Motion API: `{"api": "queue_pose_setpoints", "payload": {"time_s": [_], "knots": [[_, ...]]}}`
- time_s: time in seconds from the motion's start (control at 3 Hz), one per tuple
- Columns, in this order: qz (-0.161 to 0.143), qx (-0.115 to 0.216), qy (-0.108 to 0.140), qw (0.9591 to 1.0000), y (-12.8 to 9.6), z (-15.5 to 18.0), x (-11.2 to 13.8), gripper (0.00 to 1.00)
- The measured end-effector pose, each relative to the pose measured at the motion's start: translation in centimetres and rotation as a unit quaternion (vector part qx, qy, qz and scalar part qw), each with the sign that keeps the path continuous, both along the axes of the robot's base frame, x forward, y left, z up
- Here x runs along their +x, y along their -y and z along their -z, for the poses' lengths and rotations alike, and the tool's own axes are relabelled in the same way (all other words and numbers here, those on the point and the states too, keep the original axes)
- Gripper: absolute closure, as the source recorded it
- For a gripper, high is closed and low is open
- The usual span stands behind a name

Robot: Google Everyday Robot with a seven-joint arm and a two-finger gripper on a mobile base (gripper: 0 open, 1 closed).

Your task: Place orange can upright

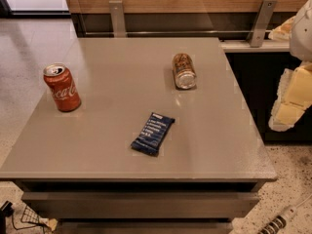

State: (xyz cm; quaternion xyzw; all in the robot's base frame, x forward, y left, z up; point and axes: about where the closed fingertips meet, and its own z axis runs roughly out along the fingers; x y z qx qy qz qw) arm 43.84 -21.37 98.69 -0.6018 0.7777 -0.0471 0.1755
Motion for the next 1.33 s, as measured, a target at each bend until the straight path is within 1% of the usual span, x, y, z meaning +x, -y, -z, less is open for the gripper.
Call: {"api": "queue_pose_setpoints", "payload": {"time_s": [0.67, 1.0, 1.33], "knots": [[0.001, 0.001, 0.001, 1.0, 0.0, 0.0, 0.1, 0.0], [0.065, 0.081, 0.022, 0.9944, 1.1, -0.1, 7.6, 0.0], [0.124, 0.138, 0.014, 0.9825, 1.3, 0.6, 13.3, 0.0]]}}
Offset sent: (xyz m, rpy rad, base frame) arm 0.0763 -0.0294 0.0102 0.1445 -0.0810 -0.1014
